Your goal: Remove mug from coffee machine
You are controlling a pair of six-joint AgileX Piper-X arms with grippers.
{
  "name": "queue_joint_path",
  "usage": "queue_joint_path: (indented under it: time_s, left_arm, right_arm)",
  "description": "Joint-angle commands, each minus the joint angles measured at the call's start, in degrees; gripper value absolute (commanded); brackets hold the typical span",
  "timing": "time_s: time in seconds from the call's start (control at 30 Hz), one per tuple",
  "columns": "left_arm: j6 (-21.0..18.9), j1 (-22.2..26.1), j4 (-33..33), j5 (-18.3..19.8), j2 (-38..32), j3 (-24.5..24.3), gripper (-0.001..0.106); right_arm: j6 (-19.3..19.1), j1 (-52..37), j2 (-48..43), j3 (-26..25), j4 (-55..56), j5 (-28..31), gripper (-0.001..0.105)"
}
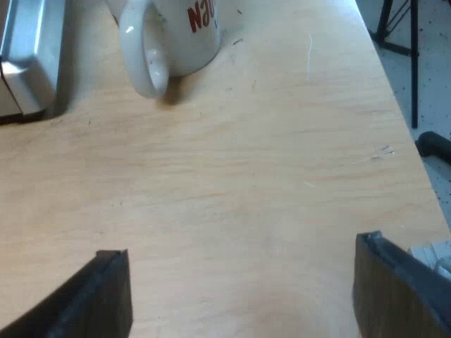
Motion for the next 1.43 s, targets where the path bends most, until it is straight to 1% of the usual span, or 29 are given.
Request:
queue_joint_path:
  time_s: [0.03,0.17,1.13,1.27,1.43]
  left_arm:
    - [0.0,0.0,-0.6,-0.1,-2.2,0.4,0.087]
    - [0.0,0.0,-1.1,0.1,-2.2,1.3,0.087]
    - [0.0,0.0,-1.1,0.3,-2.4,1.3,0.087]
    - [0.0,-0.1,-1.1,1.8,-2.4,1.3,0.087]
    - [0.0,-0.2,-1.1,2.1,-2.5,1.3,0.087]
  right_arm:
    - [-0.4,0.1,-2.8,-0.5,-1.4,0.0,0.066]
    - [-0.6,0.1,-2.7,-0.3,-2.1,0.0,0.066]
    - [-0.1,0.1,-2.7,-0.3,-1.4,0.0,0.066]
    - [-0.1,0.1,-2.7,-0.3,-1.4,0.0,0.066]
    - [-0.1,0.1,-2.7,-0.3,-1.4,0.0,0.066]
